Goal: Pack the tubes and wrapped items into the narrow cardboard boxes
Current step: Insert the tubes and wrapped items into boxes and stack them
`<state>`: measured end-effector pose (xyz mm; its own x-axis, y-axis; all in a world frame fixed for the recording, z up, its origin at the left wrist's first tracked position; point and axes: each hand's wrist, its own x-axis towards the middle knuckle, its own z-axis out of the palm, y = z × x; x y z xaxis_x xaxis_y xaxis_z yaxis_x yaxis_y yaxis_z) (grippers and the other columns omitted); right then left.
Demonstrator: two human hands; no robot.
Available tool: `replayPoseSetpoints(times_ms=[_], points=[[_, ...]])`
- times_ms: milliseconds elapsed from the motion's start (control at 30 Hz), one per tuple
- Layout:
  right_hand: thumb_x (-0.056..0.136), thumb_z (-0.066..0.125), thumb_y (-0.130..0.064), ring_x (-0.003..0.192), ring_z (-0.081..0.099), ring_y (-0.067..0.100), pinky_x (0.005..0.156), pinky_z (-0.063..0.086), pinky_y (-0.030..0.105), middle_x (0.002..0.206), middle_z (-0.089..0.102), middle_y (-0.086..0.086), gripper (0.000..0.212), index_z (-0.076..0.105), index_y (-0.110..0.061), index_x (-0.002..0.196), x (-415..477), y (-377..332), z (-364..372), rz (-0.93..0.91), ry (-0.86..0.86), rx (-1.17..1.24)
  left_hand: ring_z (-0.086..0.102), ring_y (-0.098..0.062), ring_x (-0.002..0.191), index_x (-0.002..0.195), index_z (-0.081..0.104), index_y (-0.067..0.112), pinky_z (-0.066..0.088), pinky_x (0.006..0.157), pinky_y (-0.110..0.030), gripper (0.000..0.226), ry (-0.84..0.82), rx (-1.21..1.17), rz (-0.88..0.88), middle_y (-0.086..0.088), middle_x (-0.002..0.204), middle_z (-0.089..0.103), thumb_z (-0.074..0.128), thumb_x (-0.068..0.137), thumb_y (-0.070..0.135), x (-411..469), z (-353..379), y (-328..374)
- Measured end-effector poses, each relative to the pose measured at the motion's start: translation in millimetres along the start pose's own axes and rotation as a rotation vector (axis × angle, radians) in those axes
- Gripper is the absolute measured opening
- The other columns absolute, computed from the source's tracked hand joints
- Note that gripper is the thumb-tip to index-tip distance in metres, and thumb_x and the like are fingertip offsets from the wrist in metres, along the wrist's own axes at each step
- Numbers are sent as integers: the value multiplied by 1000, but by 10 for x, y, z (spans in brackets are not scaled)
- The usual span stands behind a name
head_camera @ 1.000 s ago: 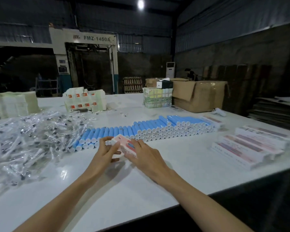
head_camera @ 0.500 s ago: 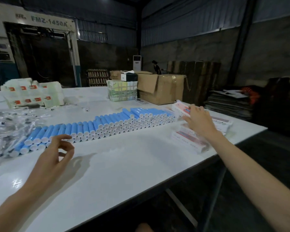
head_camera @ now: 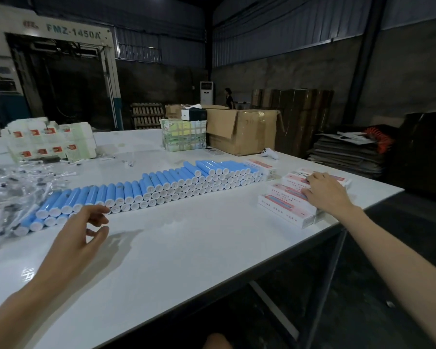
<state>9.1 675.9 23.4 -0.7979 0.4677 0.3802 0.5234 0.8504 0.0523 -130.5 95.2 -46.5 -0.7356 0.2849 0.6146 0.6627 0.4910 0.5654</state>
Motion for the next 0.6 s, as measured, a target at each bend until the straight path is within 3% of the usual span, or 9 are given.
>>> replayPoseSetpoints(times_ms=[167, 300, 367, 600], points=[[107, 53, -33, 122, 55, 24, 107, 46, 40, 136, 59, 9, 35, 57, -14, 136, -16, -322, -30, -49, 173, 58, 62, -9, 106, 119, 59, 41, 47, 82, -13, 42, -25, 24, 0, 15, 109, 65, 68, 100, 4, -1, -1, 44], [106, 48, -23, 99, 62, 27, 86, 53, 42, 108, 68, 9, 23, 68, -13, 107, -48, -1187, -152, -174, 277, 296, 63, -8, 100, 115, 64, 34, 48, 80, -17, 35, -15, 27, -26, 19, 109, 64, 67, 101, 2, -14, -3, 56], [104, 46, -21, 92, 63, 29, 78, 54, 44, 97, 67, 7, 23, 65, -12, 96, -107, -1754, -242, -237, 236, 440, 64, -8, 98, 111, 65, 36, 50, 79, -19, 33, 3, 28, -47, 17, 104, 67, 66, 102, 4, -30, -10, 77], [104, 48, -22, 75, 62, 29, 69, 54, 43, 78, 67, 7, 25, 64, -9, 89, -604, -3782, -516, -552, 52, 815, 66, -8, 96, 110, 66, 36, 58, 80, -37, 23, 11, 143, -94, 16, 104, 70, 64, 104, 14, -74, -287, 126]])
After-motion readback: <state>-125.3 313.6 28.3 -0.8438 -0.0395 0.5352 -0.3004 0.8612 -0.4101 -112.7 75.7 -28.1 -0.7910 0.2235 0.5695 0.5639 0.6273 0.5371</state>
